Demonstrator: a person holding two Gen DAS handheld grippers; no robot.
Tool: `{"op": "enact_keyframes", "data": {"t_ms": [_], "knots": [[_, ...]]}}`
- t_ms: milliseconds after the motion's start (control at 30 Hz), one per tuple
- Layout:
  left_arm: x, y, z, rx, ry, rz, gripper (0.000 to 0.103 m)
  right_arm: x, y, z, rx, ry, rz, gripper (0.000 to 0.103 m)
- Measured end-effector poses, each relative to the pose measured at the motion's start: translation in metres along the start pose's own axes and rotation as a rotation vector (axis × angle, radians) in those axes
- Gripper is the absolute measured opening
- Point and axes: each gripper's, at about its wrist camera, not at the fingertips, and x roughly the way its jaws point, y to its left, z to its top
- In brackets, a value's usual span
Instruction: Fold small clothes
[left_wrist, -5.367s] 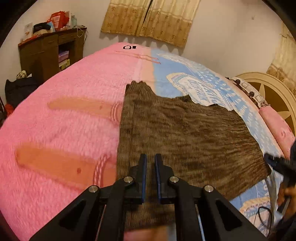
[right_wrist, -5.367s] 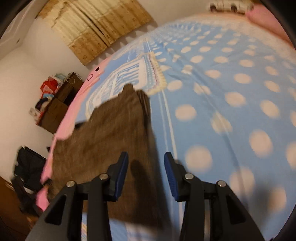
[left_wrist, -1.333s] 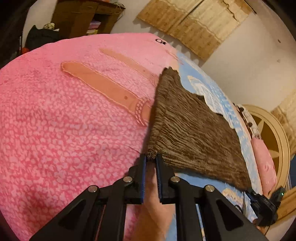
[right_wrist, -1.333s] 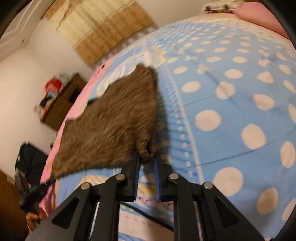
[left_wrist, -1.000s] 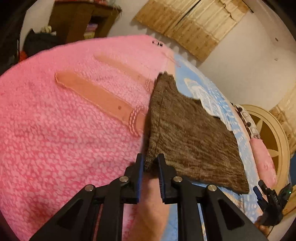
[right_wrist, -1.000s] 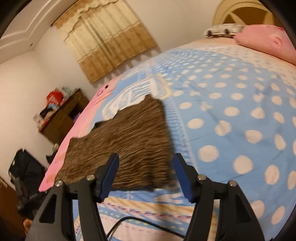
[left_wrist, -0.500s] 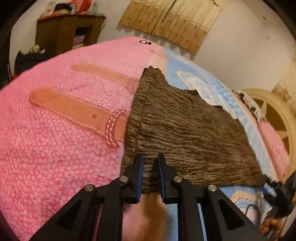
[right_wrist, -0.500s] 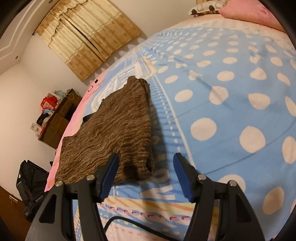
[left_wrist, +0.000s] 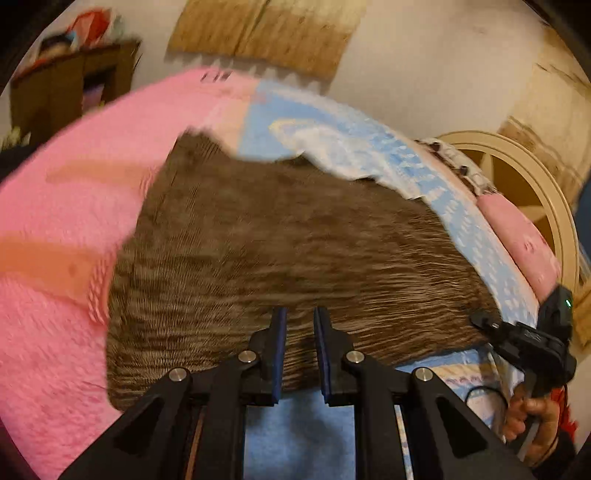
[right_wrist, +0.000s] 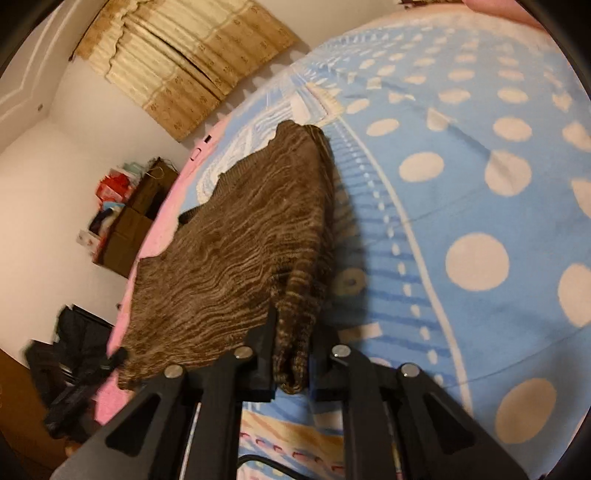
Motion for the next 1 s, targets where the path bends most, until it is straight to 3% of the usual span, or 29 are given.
{"op": "enact_keyframes", "data": {"t_ms": [67,133,200,233,267,367,433,500,533,567,633,833,1000], "knots": [[0.006,0.011,-0.001,-0.075,0.037,-0.039,0.015,-0.003,-0.002,0.001,0.009,0.008,0.027,0.016],[-0.004,0.010,0.002,-0.066,0.011,-0.052,0.015,-0.006,-0.005,0.006,0.025,0.000,0.061,0.020],[-0.009,-0.001,0.010,-0.012,-0.015,-0.035,0.015,-0.010,-0.009,0.016,0.057,-0.022,0.074,0.039],[-0.009,-0.006,0.015,0.011,-0.021,-0.035,0.015,-0.010,-0.010,0.022,0.068,-0.028,0.066,0.063],[-0.007,-0.013,0.022,0.022,-0.020,-0.049,0.015,-0.009,-0.010,0.025,0.072,-0.038,0.060,0.072],[0.006,-0.030,0.040,0.033,-0.029,-0.129,0.015,-0.001,-0.005,0.037,0.058,-0.051,0.066,0.072],[0.028,-0.044,0.049,0.052,-0.014,-0.140,0.015,0.011,-0.007,0.041,0.067,-0.021,0.076,0.071],[0.053,-0.050,0.051,0.051,0.028,-0.146,0.015,0.018,0.002,0.041,0.003,-0.032,0.021,0.064],[0.062,-0.050,0.050,0.054,0.048,-0.148,0.015,0.021,0.007,0.040,-0.037,-0.026,-0.015,0.049],[0.074,-0.050,0.046,0.068,0.077,-0.127,0.015,0.024,0.009,0.041,-0.056,-0.018,-0.042,0.022],[0.074,-0.047,0.039,0.079,0.018,-0.155,0.015,0.027,0.005,0.039,-0.060,-0.007,-0.048,0.020],[0.068,-0.049,0.036,0.091,0.023,-0.144,0.015,0.021,0.003,0.049,0.004,0.009,-0.022,0.016],[0.065,-0.049,0.040,0.088,0.041,-0.152,0.015,0.007,0.069,0.063,-0.125,0.003,0.015,0.016]]}}
